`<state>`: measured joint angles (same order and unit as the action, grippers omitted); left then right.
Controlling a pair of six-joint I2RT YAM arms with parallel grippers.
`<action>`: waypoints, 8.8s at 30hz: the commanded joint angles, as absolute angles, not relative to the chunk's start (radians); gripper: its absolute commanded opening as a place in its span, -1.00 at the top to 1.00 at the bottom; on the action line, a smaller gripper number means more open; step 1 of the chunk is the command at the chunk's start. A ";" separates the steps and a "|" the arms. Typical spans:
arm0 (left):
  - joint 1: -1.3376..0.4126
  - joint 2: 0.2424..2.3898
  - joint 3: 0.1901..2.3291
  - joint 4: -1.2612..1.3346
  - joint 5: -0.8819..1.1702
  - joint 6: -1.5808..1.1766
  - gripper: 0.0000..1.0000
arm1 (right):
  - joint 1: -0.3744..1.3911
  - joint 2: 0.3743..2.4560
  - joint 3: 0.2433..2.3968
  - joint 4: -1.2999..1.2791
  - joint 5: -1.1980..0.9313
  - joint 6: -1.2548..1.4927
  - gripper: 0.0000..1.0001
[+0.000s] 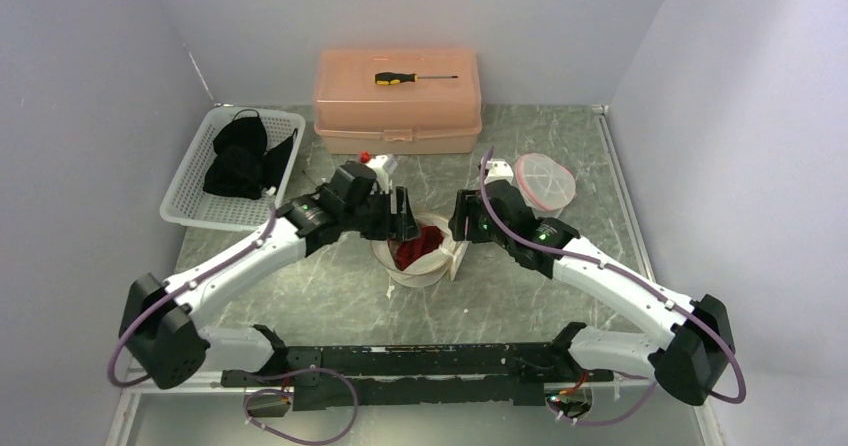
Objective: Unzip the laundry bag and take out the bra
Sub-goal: Pick up the bra from the laundry bag, then place the bra in the bin.
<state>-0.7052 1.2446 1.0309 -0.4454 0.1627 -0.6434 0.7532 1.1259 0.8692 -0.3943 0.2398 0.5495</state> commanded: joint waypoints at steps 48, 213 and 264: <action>-0.898 1.611 1.184 -0.516 -0.223 -0.530 -0.41 | 0.727 1.112 0.800 -0.306 0.134 0.533 0.05; 0.288 1.181 1.232 -0.549 -0.077 -0.822 -0.55 | 0.725 0.452 0.520 -0.254 0.248 0.546 -0.74; -0.714 1.299 0.930 -0.437 0.006 -0.576 0.92 | 0.779 1.149 0.798 -0.201 0.226 0.422 0.13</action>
<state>-0.7147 1.3437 0.9569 -0.4957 -0.0673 -0.5854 0.7597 1.1542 0.8059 -0.2337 0.2329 0.4484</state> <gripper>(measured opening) 0.103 0.491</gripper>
